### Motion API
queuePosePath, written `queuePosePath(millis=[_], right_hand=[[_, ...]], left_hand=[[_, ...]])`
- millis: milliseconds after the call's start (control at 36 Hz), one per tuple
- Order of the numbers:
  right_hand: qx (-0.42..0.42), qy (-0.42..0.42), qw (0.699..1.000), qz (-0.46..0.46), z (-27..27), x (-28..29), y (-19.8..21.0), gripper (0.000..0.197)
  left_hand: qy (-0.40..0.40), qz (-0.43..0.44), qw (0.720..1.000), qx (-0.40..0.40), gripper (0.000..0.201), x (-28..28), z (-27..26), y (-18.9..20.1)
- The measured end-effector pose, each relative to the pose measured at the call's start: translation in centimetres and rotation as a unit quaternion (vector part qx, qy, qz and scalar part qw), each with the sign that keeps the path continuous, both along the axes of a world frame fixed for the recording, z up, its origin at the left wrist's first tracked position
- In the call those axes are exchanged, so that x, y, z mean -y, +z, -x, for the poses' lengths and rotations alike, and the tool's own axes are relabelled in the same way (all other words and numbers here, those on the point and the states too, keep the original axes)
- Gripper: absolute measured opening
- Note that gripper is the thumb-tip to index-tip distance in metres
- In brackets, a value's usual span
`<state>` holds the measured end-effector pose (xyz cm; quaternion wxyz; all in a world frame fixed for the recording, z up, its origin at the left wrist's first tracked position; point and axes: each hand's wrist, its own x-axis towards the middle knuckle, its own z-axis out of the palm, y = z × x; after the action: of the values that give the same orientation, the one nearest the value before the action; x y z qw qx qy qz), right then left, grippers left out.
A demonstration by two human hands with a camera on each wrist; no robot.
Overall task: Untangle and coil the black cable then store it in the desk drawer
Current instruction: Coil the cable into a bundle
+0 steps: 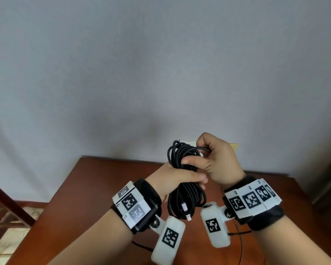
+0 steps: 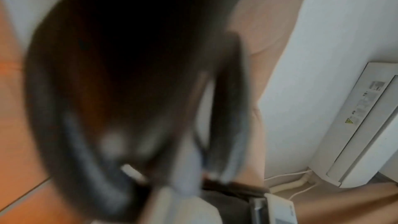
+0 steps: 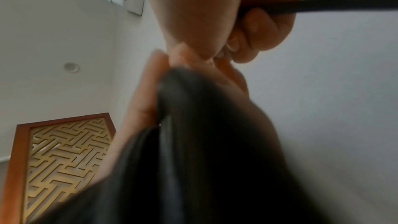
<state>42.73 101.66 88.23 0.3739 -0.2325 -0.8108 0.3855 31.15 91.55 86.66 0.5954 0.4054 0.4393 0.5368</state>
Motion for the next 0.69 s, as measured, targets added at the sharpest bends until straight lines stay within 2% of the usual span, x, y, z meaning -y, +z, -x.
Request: queuePosePath(millis=[111,167,222,306,389,444,500,694], right_hand=[[0.012,0.032,0.998,0.051,0.0,0.2,-0.2,0.038],[0.008,0.053,0.995,0.078,-0.2,0.3,-0.2,0.034],[0.003,0.039,0.997,0.059,-0.4,0.1,-0.4,0.034],[-0.01,0.022,0.999,0.021,-1.1,-0.3,-0.8,0.04],[-0.019,0.042,0.998,0.044,-1.8,-0.2,-1.4,0.024],[-0.024,0.048,0.996,0.067,-1.8,0.1,-1.7,0.017],[-0.02,0.051,0.995,0.078,-1.7,0.4,-2.0,0.019],[0.03,0.085,0.992,0.086,-0.8,1.4,-1.9,0.024]], left_hand=[[0.036,0.001,0.999,0.02,0.02,0.0,-0.2,-0.3],[0.068,0.006,0.996,0.064,0.013,-0.1,-0.5,-0.3],[0.101,0.023,0.988,0.112,0.008,-0.2,-0.5,-0.2],[0.154,0.03,0.977,0.146,0.02,-0.4,0.5,0.0],[0.184,0.024,0.971,0.152,0.02,-0.5,1.5,0.1],[0.193,0.022,0.968,0.158,0.025,-0.4,1.8,-0.2],[0.195,0.017,0.968,0.155,0.028,-0.5,1.9,-0.4],[0.157,0.0,0.977,0.145,0.014,-0.2,1.3,-1.0]])
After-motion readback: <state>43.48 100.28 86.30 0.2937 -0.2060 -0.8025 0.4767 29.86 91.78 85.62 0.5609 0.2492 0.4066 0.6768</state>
